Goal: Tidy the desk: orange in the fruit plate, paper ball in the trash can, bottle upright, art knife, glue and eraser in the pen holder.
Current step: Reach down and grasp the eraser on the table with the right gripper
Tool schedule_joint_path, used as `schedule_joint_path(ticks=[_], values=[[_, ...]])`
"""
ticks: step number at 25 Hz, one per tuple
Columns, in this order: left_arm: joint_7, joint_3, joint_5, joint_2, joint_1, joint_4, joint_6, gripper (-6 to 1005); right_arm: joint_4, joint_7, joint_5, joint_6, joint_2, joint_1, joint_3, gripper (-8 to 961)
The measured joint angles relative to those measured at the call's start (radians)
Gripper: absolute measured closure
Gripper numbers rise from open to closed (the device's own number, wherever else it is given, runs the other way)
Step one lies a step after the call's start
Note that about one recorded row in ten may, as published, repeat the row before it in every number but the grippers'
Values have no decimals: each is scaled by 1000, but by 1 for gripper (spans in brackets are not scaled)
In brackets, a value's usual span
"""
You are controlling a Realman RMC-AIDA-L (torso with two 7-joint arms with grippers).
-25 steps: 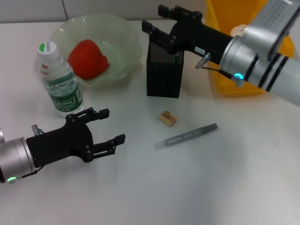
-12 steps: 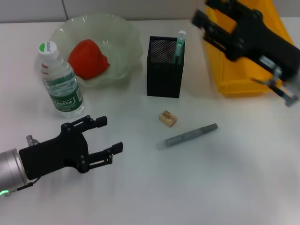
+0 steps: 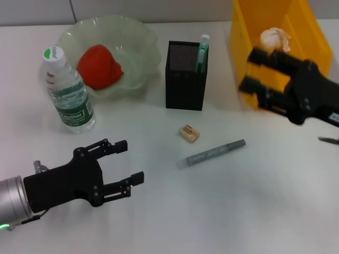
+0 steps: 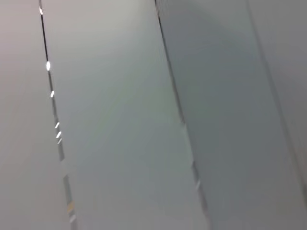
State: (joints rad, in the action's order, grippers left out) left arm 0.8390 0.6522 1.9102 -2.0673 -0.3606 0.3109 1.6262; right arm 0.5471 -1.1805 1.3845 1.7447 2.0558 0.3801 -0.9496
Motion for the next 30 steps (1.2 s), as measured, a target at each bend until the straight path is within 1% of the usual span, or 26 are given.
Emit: schedule_joint_path(ticks=[1,2,3,6,7,8,10,14,21,22,24,26,27,28,30], values=[[0,0,0,0,0,0,0,200,0,0,0,0,0,0,0,356],[-6,0,0,0,-1,-8,5,200,96,-148,112,-16,-2,-3,4,356],[-6,0,0,0,-1,-8,5,200,96,-148,112,-16,-2,-3,4,326],[-11,5,2,-1,-3,-10,6,200,207,-337,304,-25,-9,19,25,235],[-11,8,2,-2,-7,-10,6,200,244,-399,395,-28,-14,41,46,205],[-11,8,2,-2,-7,-10,6,199,244,-399,395,-28,-14,41,46,182],[-8,10,2,-2,-17,-10,5,199,277,-438,479,-47,-15,67,67,135],[-1,11,2,-1,-24,-9,6,199,306,-480,536,-88,-13,93,66,136],[2,9,1,4,-22,18,1,199,305,-575,632,-204,-3,190,54,136],[3,8,1,5,-23,21,0,199,305,-600,655,-226,3,220,53,135],[9,6,0,5,-23,28,0,199,305,-611,663,-232,6,232,53,135],[28,1,-5,6,-23,39,-2,199,302,-631,679,-245,9,259,52,135],[32,0,-6,6,-24,40,-2,199,292,-645,704,-261,14,287,51,135],[37,1,-5,5,-25,47,-2,199,292,-645,704,-261,14,287,51,135],[39,7,-1,4,-27,56,-2,199,270,-649,738,-278,19,317,48,135]])
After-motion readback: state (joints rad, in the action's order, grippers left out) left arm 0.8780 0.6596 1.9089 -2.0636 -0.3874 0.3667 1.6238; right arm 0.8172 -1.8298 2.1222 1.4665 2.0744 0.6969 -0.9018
